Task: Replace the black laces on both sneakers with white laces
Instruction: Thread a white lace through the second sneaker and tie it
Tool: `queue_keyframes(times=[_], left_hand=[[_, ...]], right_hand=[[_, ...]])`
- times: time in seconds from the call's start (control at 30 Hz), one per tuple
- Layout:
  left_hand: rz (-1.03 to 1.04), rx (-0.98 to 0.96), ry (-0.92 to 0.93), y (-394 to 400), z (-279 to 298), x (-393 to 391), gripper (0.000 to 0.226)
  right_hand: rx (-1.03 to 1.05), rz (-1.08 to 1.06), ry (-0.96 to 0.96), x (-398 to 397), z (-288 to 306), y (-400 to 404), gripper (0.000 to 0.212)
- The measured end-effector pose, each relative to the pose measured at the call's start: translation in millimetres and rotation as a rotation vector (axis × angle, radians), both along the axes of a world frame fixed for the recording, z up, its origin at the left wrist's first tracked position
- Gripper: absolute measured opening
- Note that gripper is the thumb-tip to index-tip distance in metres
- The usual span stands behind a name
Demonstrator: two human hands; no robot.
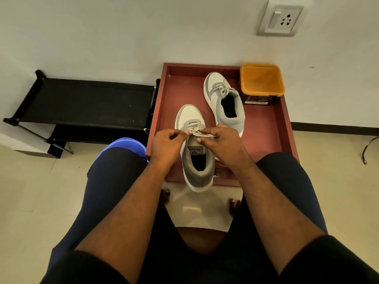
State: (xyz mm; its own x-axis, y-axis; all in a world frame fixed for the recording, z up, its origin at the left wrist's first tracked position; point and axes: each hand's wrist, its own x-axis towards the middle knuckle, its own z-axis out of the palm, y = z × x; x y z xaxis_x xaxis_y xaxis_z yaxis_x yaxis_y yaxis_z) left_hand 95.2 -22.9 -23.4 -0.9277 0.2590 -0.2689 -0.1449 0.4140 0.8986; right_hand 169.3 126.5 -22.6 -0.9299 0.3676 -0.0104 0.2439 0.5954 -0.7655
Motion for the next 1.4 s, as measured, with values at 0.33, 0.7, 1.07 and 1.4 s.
queue_keyframes(times=[0.33, 0.7, 1.07, 1.4], left_hand=[[-0.160, -0.117, -0.027, 2, -7, -7, 0.013], [-0.155, 0.033, -0.325, -4, 9, -9, 0.009], [-0.153, 0.035, -0.323, -5, 11, -8, 0.009], [-0.050, 0.016, -0.299, 6, -2, -6, 0.014]], right_hand=[[-0.062, 0.127, 0.020, -5, -11, 2, 0.018], [0.199, 0.120, -0.024, -12, -20, -11, 0.030], [0.387, 0.146, -0.052, -14, -23, -15, 0.029], [0.483, 0.107, -0.039, -15, -26, -21, 0.032]])
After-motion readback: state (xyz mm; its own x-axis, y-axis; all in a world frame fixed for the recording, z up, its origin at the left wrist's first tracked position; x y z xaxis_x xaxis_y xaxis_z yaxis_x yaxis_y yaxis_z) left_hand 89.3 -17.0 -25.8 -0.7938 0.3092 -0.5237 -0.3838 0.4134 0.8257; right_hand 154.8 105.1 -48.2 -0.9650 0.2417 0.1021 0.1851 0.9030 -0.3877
